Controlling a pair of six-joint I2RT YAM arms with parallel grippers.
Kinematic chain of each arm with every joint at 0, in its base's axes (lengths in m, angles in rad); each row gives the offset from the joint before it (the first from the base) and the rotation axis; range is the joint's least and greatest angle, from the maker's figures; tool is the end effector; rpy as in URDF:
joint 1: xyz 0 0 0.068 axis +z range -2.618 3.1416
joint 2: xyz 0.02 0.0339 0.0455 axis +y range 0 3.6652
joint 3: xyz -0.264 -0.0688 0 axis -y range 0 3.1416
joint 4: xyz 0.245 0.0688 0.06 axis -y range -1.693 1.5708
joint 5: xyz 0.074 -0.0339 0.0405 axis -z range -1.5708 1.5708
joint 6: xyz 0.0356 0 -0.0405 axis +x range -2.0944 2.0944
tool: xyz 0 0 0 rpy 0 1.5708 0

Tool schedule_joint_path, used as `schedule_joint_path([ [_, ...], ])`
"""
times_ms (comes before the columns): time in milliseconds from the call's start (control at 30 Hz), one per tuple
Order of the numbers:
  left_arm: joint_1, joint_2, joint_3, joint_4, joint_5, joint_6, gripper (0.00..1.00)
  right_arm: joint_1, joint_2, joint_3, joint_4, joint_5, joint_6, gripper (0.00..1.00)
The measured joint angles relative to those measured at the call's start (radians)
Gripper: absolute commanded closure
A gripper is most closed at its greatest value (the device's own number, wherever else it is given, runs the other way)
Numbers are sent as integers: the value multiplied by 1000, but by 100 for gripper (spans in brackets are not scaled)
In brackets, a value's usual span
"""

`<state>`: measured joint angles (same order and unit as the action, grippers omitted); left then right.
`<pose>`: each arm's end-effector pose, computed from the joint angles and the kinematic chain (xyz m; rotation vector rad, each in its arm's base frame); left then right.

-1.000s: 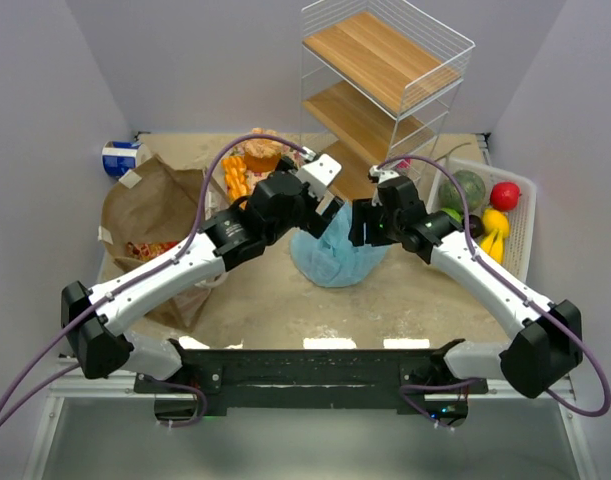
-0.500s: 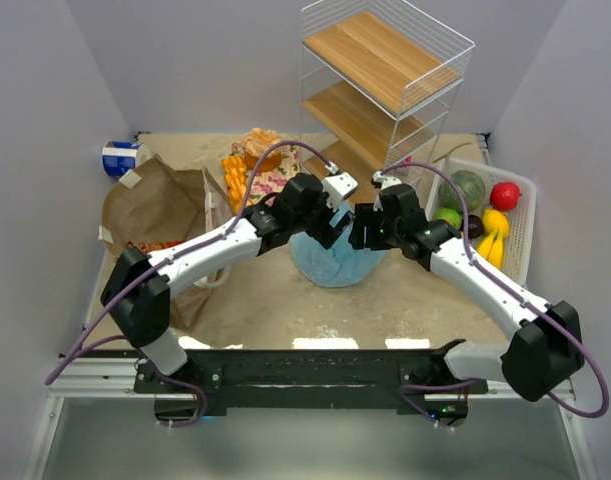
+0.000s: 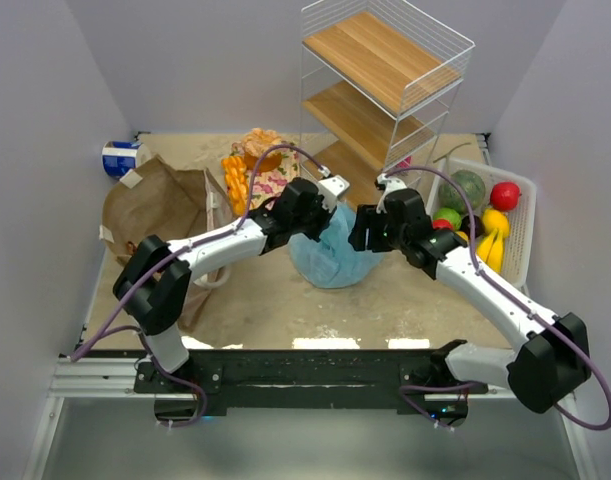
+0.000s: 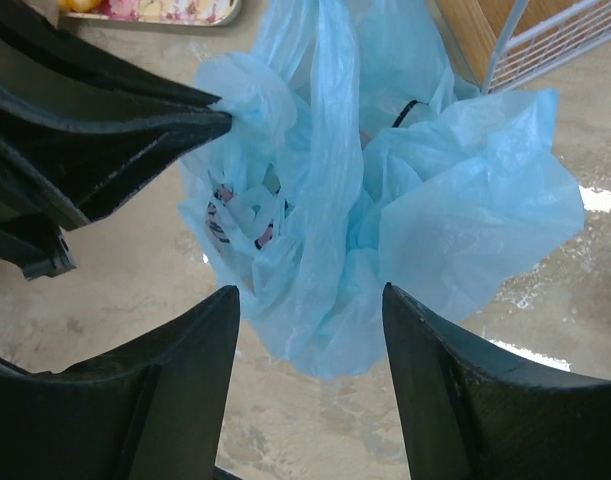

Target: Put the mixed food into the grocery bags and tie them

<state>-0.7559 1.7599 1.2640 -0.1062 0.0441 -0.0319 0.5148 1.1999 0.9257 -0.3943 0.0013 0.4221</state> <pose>0.2929 -0.2782 0.2469 0.8086 2.0626 -0.4924 0.2284 0.1292 0.2830 -0.1053 2.2856 0.4992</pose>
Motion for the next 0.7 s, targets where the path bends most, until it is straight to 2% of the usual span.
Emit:
schedule_joint_path([
  [200, 0, -148, -137, 58, 20, -18, 100, 0, 73, 37, 50, -1, -16, 36],
  [433, 0, -422, -293, 121, 28, -31, 100, 1, 216, 53, 134, -6, -38, 32],
  [700, 0, -421, -331, 126, 32, -31, 100, 7, 338, 56, 250, -20, -53, 30],
])
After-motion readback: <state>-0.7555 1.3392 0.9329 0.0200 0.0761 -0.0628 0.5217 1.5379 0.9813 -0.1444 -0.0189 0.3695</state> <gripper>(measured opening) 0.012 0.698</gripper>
